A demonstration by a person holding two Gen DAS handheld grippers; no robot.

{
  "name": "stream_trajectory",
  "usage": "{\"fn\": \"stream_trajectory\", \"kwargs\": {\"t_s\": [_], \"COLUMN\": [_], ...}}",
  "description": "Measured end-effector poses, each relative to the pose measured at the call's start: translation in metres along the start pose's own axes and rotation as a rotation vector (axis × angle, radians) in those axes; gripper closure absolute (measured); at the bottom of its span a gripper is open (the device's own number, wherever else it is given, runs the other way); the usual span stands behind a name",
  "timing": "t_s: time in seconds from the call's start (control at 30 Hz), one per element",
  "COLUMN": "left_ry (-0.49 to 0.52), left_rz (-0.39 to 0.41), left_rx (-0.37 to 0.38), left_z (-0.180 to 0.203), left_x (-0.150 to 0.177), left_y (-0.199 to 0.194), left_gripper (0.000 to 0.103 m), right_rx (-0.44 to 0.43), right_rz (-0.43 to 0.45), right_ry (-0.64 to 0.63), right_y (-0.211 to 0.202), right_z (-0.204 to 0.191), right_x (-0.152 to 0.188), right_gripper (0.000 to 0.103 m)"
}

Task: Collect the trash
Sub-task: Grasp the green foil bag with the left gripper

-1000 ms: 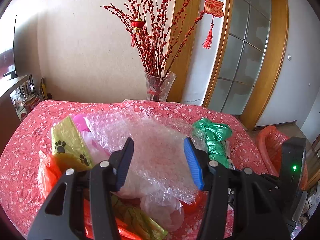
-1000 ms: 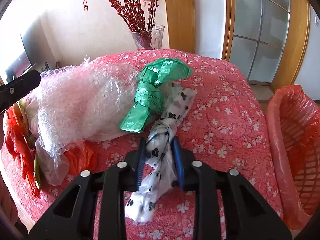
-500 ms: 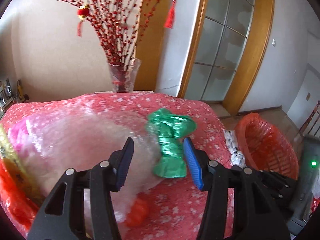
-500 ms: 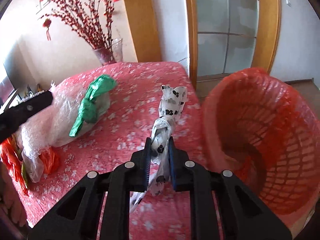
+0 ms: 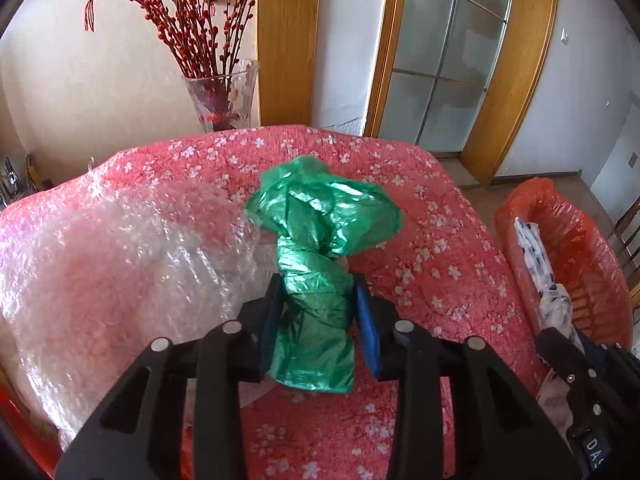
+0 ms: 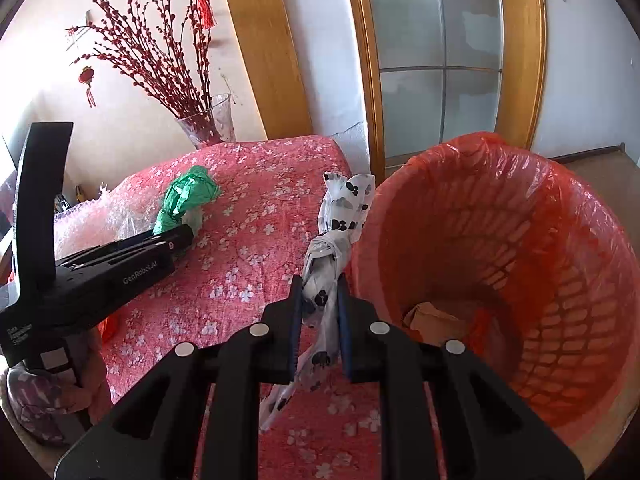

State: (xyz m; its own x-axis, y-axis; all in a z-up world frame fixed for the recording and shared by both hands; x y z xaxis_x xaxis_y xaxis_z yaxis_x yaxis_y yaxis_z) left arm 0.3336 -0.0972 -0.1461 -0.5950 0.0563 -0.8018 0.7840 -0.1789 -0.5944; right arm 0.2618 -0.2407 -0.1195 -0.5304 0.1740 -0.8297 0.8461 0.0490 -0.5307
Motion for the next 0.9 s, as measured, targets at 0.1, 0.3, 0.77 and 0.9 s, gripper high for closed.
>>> {"fn": "stream_trajectory", "kwargs": {"t_s": [0.1,0.3,0.77,0.9], "left_ry": [-0.007,-0.027,-0.031,-0.015], "left_rz": [-0.002,0.032,0.116,0.133], "left_rx": [0.013,0.076,0.231,0.276], "left_z": [0.002,0.007,0.046,0.065], "left_x": [0.001,-0.007,-0.042,-0.048], "left_y": [0.003,-0.010,-0.064,-0.076], "left_gripper": [0.074,0.076,0.076,0.076], "right_rx": [0.002,0.008,0.064,0.093], "right_rz": [0.001,0.021,0.128,0.155], "right_ry": [0.008,0.024,0.057,0.069], "right_y": [0.000,-0.008,-0.043,-0.053], "right_z": [0.004,0.008,0.039,0.053], "right_x": [0.000,-0.005,-0.038,-0.046], "right_gripper": [0.086,0.086,0.086,0.086]}}
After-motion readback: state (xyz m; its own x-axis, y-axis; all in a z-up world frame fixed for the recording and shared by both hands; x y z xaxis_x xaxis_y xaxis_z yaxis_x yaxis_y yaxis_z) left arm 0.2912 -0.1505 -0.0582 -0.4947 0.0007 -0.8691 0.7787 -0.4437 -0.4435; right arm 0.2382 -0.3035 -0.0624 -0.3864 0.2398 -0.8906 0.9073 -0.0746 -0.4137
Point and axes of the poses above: each gripper's, at about its wrist camera, not at the fingertips, and y roughly the way its jaws point, z to its right, x to its underside, the point moved 8 cm from there along y, roughly the way its jaws point, and after that the axes turned 13 degrees about z, right-handed, at the moved point
